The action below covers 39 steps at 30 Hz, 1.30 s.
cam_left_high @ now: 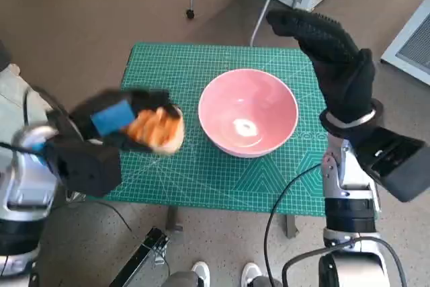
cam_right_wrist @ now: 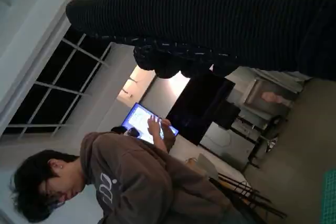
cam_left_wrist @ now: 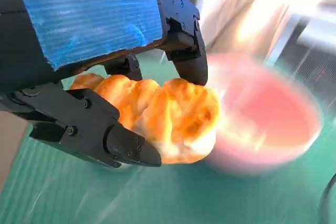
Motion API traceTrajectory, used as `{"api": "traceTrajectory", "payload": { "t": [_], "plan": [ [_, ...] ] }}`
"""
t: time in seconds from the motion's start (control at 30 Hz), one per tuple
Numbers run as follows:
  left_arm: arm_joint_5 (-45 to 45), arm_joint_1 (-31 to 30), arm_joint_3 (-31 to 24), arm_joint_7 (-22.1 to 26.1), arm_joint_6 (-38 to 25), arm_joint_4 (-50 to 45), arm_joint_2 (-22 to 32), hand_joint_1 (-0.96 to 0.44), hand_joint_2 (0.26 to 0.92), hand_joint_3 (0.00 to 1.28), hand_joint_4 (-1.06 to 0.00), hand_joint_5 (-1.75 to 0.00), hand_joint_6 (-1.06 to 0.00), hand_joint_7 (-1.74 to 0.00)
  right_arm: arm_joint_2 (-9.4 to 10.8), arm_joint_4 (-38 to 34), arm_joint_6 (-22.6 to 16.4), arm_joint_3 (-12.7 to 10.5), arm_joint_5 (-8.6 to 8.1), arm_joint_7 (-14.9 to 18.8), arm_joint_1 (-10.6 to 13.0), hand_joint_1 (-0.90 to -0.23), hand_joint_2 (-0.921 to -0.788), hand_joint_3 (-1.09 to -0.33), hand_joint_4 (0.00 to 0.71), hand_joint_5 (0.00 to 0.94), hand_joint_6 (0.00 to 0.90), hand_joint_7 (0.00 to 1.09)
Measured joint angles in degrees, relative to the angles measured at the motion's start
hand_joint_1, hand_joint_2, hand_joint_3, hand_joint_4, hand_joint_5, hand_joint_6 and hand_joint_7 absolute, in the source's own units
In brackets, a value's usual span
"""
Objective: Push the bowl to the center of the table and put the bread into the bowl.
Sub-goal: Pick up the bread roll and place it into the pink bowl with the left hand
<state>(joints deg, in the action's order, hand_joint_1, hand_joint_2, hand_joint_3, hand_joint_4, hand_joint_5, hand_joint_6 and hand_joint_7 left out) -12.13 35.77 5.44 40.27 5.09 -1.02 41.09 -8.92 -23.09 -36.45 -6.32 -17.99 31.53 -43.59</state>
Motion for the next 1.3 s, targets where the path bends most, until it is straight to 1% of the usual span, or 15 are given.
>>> {"api": "traceTrajectory", "payload": {
  "t": [0.13, 0.2, 0.27, 0.33, 0.4, 0.47, 0.57, 0.6, 0.83, 0.93, 1.07, 1.13, 1.3],
  "plan": [
    [-0.1, 5.6, 0.1, -2.4, 0.5, 0.2, -3.0, 0.0, 0.918, 0.14, -0.62, -1.33, -0.56, -1.16, 0.0, 0.0, 0.0, -0.1, -0.02, 0.2, 0.0, -0.704, -0.921, -0.708, 0.273, 0.056, -0.001, 0.83],
    [-0.7, 8.8, 0.7, -3.8, 0.5, 0.6, -5.0, 0.0, 0.919, 0.13, -0.63, -1.32, -0.58, -1.13, 0.0, 0.0, 0.0, -0.1, -0.03, 0.3, 0.1, -0.705, -0.921, -0.708, 0.273, 0.057, -0.001, 0.83],
    [-1.3, 11.3, 1.3, -5.1, 0.4, 1.0, -6.6, 0.0, 0.92, 0.11, -0.63, -1.35, -0.61, -1.06, 0.0, 0.0, 0.0, -0.2, -0.03, 0.3, 0.1, -0.706, -0.921, -0.707, 0.273, 0.059, -0.001, 0.83],
    [-1.9, 13.6, 2.3, -6.4, 0.4, 2.2, -8.5, 0.0, 0.92, 0.11, -0.61, -1.38, -0.64, -1.02, -0.1, 0.0, 0.0, -0.2, -0.03, 0.3, 0.2, -0.707, -0.921, -0.707, 0.272, 0.06, -0.001, 0.83],
    [-3.2, 15.7, 3.5, -7.8, 0.4, 4.1, -10.5, 0.0, 0.92, 0.11, -0.61, -1.38, -0.64, -1.02, -0.1, 0.0, 0.0, -0.2, -0.02, 0.3, 0.2, -0.708, -0.921, -0.703, 0.27, 0.061, -0.001, 0.82],
    [-3.9, 17.4, 4.8, -8.9, 0.7, 6.6, -12.5, 0.0, 0.92, 0.11, -0.61, -1.35, -0.63, -1.07, -0.1, -0.1, -0.1, -0.3, -0.02, 0.3, 0.3, -0.709, -0.921, -0.701, 0.267, 0.062, -0.001, 0.81],
    [-5.2, 19.5, 7.0, -10.2, 2.3, 11.8, -15.1, 0.0, 0.92, 0.11, -0.62, -1.27, -0.6, -1.17, -0.1, -0.2, -0.2, -0.4, -0.03, 0.4, 0.3, -0.71, -0.921, -0.696, 0.263, 0.064, -0.001, 0.79],
    [-5.7, 20.2, 7.7, -10.6, 3.1, 13.8, -15.9, 0.0, 0.92, 0.12, -0.62, -1.26, -0.59, -1.18, -0.1, -0.2, -0.3, -0.4, -0.02, 0.4, 0.4, -0.711, -0.921, -0.695, 0.262, 0.065, -0.001, 0.79],
    [-11.1, 23.6, 12.7, -14.8, 7.9, 26.6, -20.3, 0.0, 0.914, 0.13, -0.62, -1.32, -0.6, -1.13, -0.3, -0.6, -0.9, -0.8, -0.03, 0.4, 0.6, -0.71, -0.921, -0.686, 0.254, 0.068, -0.001, 0.75],
    [-13.6, 24.8, 14.4, -16.6, 8.8, 30.6, -21.5, 0.0, 0.915, 0.13, -0.62, -1.3, -0.58, -1.16, -0.4, -0.7, -1.1, -1.0, -0.06, 0.5, 0.6, -0.707, -0.921, -0.683, 0.251, 0.069, -0.001, 0.74],
    [-16.0, 26.9, 16.3, -18.6, 10.1, 36.8, -23.2, 0.0, 0.919, 0.13, -0.63, -1.21, -0.55, -1.27, -0.5, -0.8, -1.3, -1.2, -0.27, 0.6, 0.7, -0.703, -0.921, -0.678, 0.247, 0.069, -0.001, 0.73],
    [-17.0, 27.6, 17.1, -19.3, 10.9, 39.5, -23.7, 0.0, 0.92, 0.13, -0.63, -1.19, -0.54, -1.29, -0.5, -0.8, -1.5, -1.3, -0.29, 0.6, 0.7, -0.702, -0.921, -0.677, 0.245, 0.068, -0.001, 0.73],
    [-17.8, 28.4, 18.7, -19.6, 12.6, 44.8, -24.6, 0.0, 0.92, 0.15, -0.61, -1.22, -0.51, -1.32, -0.6, -0.8, -2.0, -1.5, -0.28, 0.6, 1.0, -0.701, -0.921, -0.686, 0.239, 0.067, -0.001, 0.72]
  ]
}}
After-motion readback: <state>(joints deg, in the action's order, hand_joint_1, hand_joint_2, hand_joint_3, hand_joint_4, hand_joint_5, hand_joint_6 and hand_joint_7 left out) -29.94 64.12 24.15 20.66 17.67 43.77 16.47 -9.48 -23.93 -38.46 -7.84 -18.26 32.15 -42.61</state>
